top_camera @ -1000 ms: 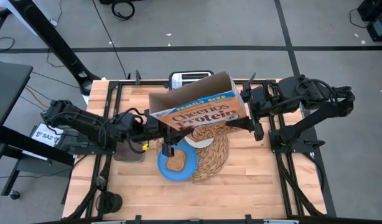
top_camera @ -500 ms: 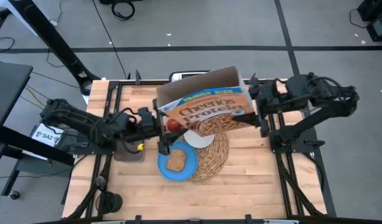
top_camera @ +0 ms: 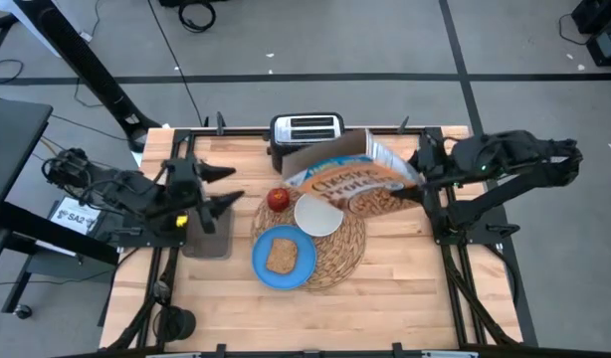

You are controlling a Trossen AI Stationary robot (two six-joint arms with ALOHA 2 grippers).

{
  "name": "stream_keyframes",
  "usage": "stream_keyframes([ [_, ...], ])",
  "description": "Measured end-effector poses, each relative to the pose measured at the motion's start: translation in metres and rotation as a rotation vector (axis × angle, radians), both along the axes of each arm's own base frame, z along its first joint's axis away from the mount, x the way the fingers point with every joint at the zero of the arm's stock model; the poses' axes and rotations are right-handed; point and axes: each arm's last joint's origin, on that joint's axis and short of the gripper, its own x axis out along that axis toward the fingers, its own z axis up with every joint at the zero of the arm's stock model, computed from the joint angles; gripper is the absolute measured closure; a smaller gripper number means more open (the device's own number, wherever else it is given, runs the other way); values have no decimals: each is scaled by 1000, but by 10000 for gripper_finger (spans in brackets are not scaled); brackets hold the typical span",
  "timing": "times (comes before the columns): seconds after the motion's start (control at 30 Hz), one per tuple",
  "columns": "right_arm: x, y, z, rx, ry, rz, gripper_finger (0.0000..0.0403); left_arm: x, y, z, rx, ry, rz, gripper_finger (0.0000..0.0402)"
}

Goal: Arrange a breakfast setting
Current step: Pour the cereal from the orange cereal box into the white bowl

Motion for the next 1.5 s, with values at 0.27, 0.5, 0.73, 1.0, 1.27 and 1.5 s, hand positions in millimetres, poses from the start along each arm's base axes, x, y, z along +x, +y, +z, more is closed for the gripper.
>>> stream_keyframes([
  [0.27, -7, 0, -66, 19, 214, 27, 156, -11, 12, 0, -47, -3, 86, 108],
  [0.5, -14, -1, -84, 10, 366, 20, 156, -9, 18, -1, -50, -3, 135, 108],
  [0.73, -24, -3, -94, 26, 533, -42, 157, -8, 22, -3, -44, 17, 159, 108],
  [1.0, -13, 0, -102, 9, 691, -34, 157, -8, 23, -7, -30, 53, 167, 108],
  [1.27, 4, 3, -94, 10, 739, -40, 157, -10, 24, -13, -53, 92, 172, 108],
  [1.5, 16, -1, -82, 2, 804, -67, 158, -12, 25, -20, -76, 142, 185, 108],
])
